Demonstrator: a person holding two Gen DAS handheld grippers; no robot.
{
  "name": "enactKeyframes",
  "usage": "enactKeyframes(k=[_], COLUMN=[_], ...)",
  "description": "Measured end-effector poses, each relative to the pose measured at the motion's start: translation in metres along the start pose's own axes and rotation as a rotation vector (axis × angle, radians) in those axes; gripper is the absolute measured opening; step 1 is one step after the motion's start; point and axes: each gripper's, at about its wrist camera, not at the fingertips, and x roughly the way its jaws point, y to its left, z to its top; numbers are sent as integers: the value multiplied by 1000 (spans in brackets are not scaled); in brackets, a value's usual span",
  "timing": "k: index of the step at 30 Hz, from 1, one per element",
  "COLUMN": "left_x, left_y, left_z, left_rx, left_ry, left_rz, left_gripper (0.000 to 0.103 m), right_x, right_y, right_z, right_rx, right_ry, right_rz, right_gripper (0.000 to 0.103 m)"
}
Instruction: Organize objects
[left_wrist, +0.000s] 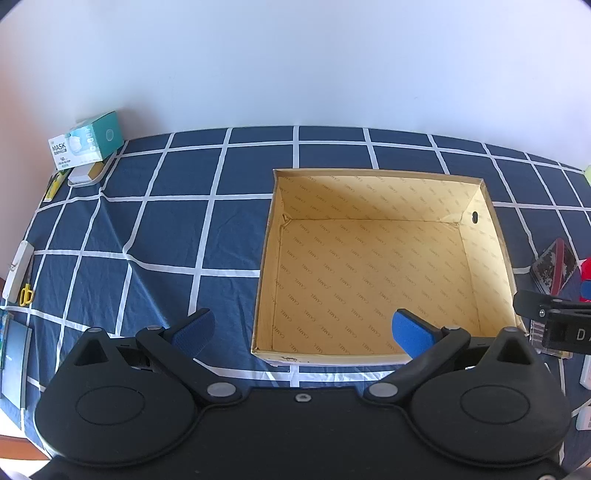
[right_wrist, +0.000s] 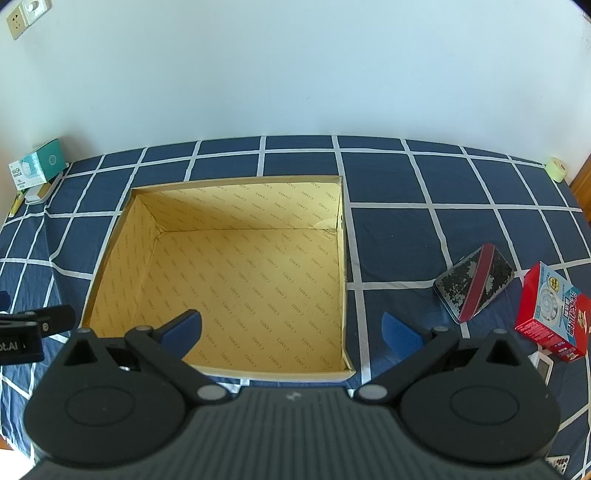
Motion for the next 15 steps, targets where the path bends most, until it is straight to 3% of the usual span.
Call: enactKeyframes(k=[15], left_x=[-4], left_y=[0], left_z=[-1], left_rx=[-8], left_ry=[-9], left_rz=[5], left_gripper=[103], right_x=[-4], right_y=[0], right_z=[0], right_rx=[2], right_ry=[-8], right_rz=[0], right_gripper=[103])
